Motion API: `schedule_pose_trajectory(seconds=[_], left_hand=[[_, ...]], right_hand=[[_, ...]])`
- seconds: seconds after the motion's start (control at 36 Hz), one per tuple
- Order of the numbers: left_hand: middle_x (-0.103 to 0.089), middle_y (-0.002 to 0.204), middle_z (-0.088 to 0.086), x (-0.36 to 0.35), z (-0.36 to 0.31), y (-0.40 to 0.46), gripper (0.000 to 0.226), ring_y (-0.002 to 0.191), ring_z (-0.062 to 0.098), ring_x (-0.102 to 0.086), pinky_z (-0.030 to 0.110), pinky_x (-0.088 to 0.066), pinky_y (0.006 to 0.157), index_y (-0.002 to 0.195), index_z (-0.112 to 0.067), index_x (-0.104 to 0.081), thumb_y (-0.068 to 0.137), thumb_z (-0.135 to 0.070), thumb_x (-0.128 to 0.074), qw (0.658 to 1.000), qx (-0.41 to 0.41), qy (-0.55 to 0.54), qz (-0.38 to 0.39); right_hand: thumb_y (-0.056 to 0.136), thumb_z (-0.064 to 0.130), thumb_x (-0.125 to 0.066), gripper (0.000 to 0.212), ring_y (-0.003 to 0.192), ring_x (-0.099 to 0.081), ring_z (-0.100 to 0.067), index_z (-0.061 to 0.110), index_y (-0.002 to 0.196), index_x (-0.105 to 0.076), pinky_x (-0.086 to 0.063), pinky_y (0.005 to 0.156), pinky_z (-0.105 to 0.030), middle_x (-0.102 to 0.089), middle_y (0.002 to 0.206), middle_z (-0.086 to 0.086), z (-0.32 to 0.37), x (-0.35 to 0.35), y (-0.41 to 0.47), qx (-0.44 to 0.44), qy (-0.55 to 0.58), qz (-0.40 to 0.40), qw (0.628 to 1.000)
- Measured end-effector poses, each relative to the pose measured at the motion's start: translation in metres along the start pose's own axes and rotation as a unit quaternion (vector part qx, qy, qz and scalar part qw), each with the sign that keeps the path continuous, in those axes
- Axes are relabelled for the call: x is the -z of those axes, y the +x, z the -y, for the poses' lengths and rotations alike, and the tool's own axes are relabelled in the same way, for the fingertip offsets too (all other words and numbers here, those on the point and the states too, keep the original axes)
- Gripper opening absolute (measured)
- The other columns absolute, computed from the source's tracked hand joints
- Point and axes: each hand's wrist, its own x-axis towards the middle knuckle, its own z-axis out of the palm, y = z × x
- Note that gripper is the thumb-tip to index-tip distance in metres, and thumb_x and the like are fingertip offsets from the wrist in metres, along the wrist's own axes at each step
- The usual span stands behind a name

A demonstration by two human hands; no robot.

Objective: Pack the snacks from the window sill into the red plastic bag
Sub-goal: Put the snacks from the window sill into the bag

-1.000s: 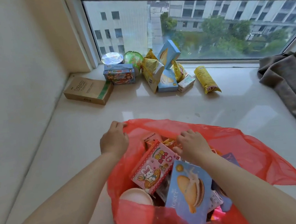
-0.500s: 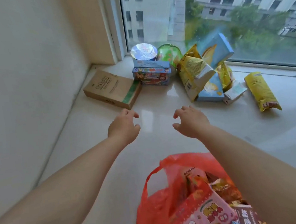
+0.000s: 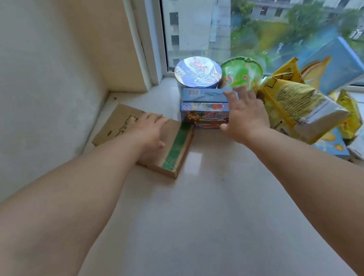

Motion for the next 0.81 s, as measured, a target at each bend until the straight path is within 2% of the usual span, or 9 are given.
schedule_pose_trajectory(seconds=[0.14, 0.22, 0.33, 0.39, 0.44, 0.53, 0.61, 0.69, 0.81], left_hand=[[0.002, 0.16, -0.002, 0.004, 0.011, 0.038, 0.119, 0.147, 0.022, 0.004, 0.056, -0.002, 0.115, 0.151, -0.027, 0.001, 0.064, -0.068, -0.069, 0.988, -0.009, 0.151, 0.039], [-0.015, 0.158, 0.0, 0.006, 0.013, 0.056, 0.129, 0.147, 0.021, -0.006, 0.059, 0.0, 0.113, 0.152, -0.025, -0.004, 0.053, -0.077, -0.069, 0.978, -0.033, 0.2, 0.054], [-0.041, 0.141, 0.0, 0.007, 0.015, 0.065, 0.123, 0.133, 0.021, -0.037, 0.061, -0.004, 0.111, 0.147, -0.025, -0.02, 0.049, -0.079, -0.07, 0.979, -0.027, 0.183, 0.081], [-0.043, 0.137, 0.0, 0.009, 0.015, 0.066, 0.119, 0.129, 0.021, -0.041, 0.058, -0.012, 0.111, 0.144, -0.024, -0.025, 0.048, -0.078, -0.071, 0.979, -0.032, 0.183, 0.078], [-0.045, 0.134, 0.0, 0.009, 0.013, 0.064, 0.118, 0.126, 0.022, -0.044, 0.047, -0.027, 0.105, 0.142, -0.024, -0.028, 0.047, -0.077, -0.072, 0.98, -0.035, 0.179, 0.076], [-0.048, 0.13, 0.002, 0.008, 0.011, 0.06, 0.115, 0.122, 0.022, -0.047, 0.036, -0.036, 0.094, 0.136, -0.023, -0.032, 0.044, -0.079, -0.072, 0.982, -0.032, 0.17, 0.069], [-0.052, 0.127, 0.003, 0.003, 0.008, 0.054, 0.112, 0.119, 0.023, -0.048, 0.035, -0.039, 0.092, 0.129, -0.021, -0.038, 0.04, -0.079, -0.073, 0.986, -0.012, 0.145, 0.08], [-0.054, 0.125, 0.004, -0.002, 0.001, 0.044, 0.11, 0.118, 0.025, -0.048, 0.036, -0.043, 0.094, 0.124, -0.02, -0.04, 0.037, -0.078, -0.076, 0.988, 0.019, 0.115, 0.105], [-0.056, 0.124, 0.002, -0.008, -0.014, 0.02, 0.104, 0.117, 0.024, -0.052, 0.032, -0.042, 0.085, 0.121, -0.02, -0.041, 0.042, -0.078, -0.075, 0.985, 0.049, 0.109, 0.126]], right_hand=[[0.081, 0.042, -0.067, 0.097, 0.144, -0.006, -0.028, 0.02, 0.15, -0.002, -0.013, 0.118, -0.041, -0.007, 0.154, -0.007, -0.003, -0.025, 0.025, 0.01, -0.027, -0.002, 1.0], [0.08, 0.042, -0.068, 0.103, 0.146, -0.001, -0.026, 0.019, 0.151, 0.003, -0.005, 0.12, -0.04, -0.002, 0.157, -0.005, -0.009, -0.034, 0.035, 0.021, -0.027, 0.008, 0.999], [0.078, 0.046, -0.065, 0.097, 0.136, -0.024, -0.027, 0.018, 0.15, -0.007, -0.02, 0.111, -0.04, -0.028, 0.149, -0.004, -0.012, -0.033, 0.05, 0.029, -0.067, -0.014, 0.997], [0.078, 0.044, -0.063, 0.079, 0.127, -0.033, -0.028, 0.018, 0.143, -0.024, -0.024, 0.106, -0.043, -0.04, 0.138, -0.005, -0.011, -0.033, 0.054, 0.034, -0.099, -0.028, 0.994], [0.079, 0.037, -0.061, 0.06, 0.118, -0.039, -0.027, 0.018, 0.129, -0.036, -0.025, 0.101, -0.043, -0.047, 0.128, -0.005, -0.009, -0.036, 0.05, 0.039, -0.11, -0.041, 0.992], [0.076, 0.026, -0.059, 0.052, 0.114, -0.041, -0.027, 0.015, 0.123, -0.039, -0.025, 0.097, -0.041, -0.049, 0.121, -0.006, -0.005, -0.043, 0.038, 0.047, -0.102, -0.052, 0.992], [0.075, 0.027, -0.061, 0.055, 0.113, -0.041, -0.028, 0.014, 0.123, -0.038, -0.026, 0.098, -0.04, -0.049, 0.119, -0.008, -0.001, -0.046, 0.027, 0.06, -0.111, -0.045, 0.991], [0.076, 0.031, -0.062, 0.056, 0.113, -0.042, -0.027, 0.015, 0.123, -0.038, -0.032, 0.091, -0.037, -0.048, 0.119, -0.008, 0.001, -0.043, 0.014, 0.055, -0.1, -0.025, 0.993], [0.076, 0.032, -0.062, 0.053, 0.111, -0.043, -0.028, 0.015, 0.121, -0.039, -0.033, 0.089, -0.036, -0.049, 0.117, -0.009, 0.003, -0.039, -0.015, 0.042, -0.083, -0.003, 0.996]])
